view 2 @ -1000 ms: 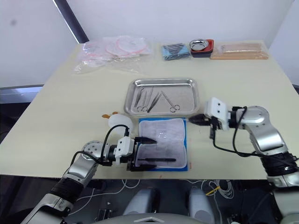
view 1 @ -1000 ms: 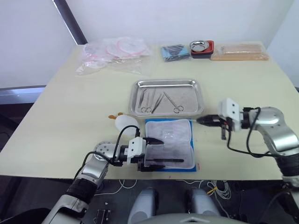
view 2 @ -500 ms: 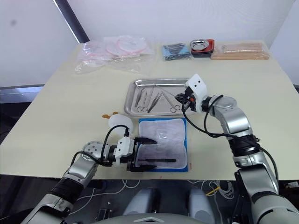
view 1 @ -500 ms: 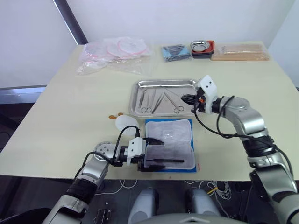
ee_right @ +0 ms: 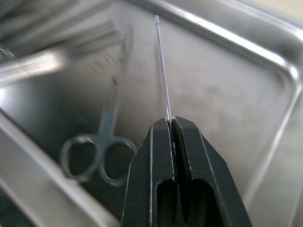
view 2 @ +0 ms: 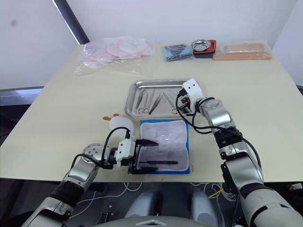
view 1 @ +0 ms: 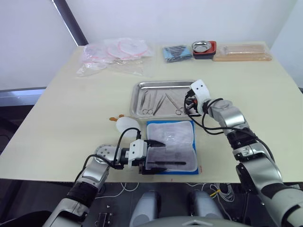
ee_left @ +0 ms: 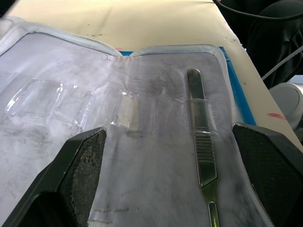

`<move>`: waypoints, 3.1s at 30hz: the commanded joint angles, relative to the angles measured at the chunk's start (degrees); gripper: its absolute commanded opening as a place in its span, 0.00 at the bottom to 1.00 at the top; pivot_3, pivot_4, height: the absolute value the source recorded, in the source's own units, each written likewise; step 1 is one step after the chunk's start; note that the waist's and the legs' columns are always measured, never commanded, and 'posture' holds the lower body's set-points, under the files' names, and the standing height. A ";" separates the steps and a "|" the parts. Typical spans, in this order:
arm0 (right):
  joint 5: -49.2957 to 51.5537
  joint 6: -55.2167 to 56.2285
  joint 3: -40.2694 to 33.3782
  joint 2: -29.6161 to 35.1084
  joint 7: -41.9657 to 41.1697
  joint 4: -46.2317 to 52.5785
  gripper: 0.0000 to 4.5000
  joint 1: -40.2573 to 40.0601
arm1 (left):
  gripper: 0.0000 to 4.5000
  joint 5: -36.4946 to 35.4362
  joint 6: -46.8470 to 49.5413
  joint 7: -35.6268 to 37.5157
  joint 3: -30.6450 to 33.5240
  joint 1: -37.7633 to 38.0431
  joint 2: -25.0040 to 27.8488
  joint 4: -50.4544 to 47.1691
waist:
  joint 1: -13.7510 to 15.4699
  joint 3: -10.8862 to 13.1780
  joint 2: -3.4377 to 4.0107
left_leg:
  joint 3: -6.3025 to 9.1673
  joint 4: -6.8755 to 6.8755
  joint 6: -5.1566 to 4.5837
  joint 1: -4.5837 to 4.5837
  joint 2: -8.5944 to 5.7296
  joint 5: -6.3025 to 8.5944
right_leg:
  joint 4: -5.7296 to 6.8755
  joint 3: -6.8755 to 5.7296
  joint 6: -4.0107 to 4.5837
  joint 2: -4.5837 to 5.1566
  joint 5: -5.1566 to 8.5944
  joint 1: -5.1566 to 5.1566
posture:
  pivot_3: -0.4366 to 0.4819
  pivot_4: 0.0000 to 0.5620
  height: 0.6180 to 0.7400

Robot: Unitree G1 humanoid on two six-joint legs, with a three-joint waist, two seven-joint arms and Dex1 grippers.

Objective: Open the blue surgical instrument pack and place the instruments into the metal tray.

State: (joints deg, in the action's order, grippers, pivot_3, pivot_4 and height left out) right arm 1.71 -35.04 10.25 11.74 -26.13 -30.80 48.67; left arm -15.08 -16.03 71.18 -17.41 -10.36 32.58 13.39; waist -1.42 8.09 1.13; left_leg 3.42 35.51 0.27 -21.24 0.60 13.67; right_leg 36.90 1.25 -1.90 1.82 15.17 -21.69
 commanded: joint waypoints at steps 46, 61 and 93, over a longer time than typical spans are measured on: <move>30.54 21.68 -19.88 38.26 -58.38 41.44 0.99 -38.63 | 1.00 7.49 3.00 -1.31 -1.67 2.35 3.05 11.38 | -0.38 0.30 -0.42 | 0.06 -0.13 0.10 0.06 0.05 0.06 | -0.09 -0.12 -0.04 0.40 0.04 0.02 | 0.48 0.27 1.00; 27.92 24.52 -13.80 33.37 -54.80 41.43 0.99 -35.66 | 1.00 7.69 2.66 -1.52 -1.55 2.89 3.02 11.61 | -0.39 0.30 -0.42 | 0.07 -0.30 0.17 0.17 0.07 0.10 | -0.10 -0.14 -0.03 0.41 0.04 0.01 | 0.48 0.27 1.00; 0.45 32.03 13.93 21.32 -42.40 30.20 0.79 -31.17 | 1.00 8.00 3.01 -0.63 -2.65 1.80 3.24 11.30 | -0.30 0.24 -0.65 | 0.10 -0.34 0.05 0.28 0.10 0.02 | -0.10 -0.18 -0.03 0.32 0.04 0.04 | 0.48 0.27 1.00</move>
State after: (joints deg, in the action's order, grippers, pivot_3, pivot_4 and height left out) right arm 4.59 -3.51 23.30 32.06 -68.85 1.04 18.33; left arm -15.40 -15.93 72.34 -17.59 -11.26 33.20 14.50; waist -1.72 8.34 0.48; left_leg 3.52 35.16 0.33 -20.95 0.71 13.69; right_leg 36.81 1.08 -1.93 2.15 15.21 -21.65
